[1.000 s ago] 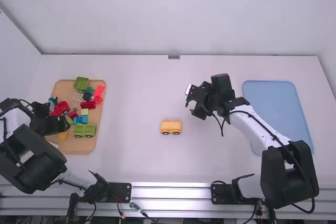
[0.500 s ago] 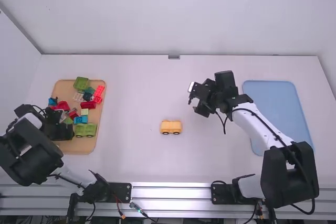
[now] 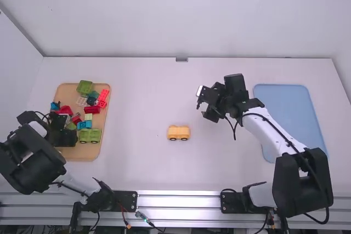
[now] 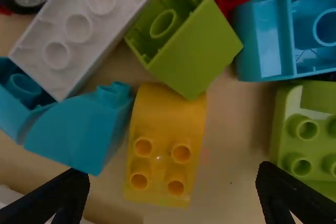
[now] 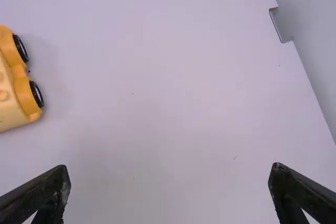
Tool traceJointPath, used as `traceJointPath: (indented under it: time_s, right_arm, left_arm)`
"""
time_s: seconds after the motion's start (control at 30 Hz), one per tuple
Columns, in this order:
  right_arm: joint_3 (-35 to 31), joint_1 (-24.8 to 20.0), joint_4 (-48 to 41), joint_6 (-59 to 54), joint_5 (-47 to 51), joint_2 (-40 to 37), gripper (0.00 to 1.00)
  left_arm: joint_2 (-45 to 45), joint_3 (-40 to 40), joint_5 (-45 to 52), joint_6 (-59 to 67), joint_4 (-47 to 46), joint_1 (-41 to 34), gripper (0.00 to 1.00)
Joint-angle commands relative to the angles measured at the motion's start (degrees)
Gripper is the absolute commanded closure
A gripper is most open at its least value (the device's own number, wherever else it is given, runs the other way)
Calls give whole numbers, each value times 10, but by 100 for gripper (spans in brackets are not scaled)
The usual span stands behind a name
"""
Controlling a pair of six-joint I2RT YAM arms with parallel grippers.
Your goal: Assemble lego blocks to make yellow taxi
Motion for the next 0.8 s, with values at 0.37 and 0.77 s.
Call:
traceJointPath:
  time_s: [0.37,0.77]
  right_arm:
    - [16,1,-4,1,-3,-10,1]
    - [16,1,-3,1,-3,-10,1]
  left_arm:
    - [45,2,14,7,11,3,16]
    - [45,9,-5,2,-9,3,39]
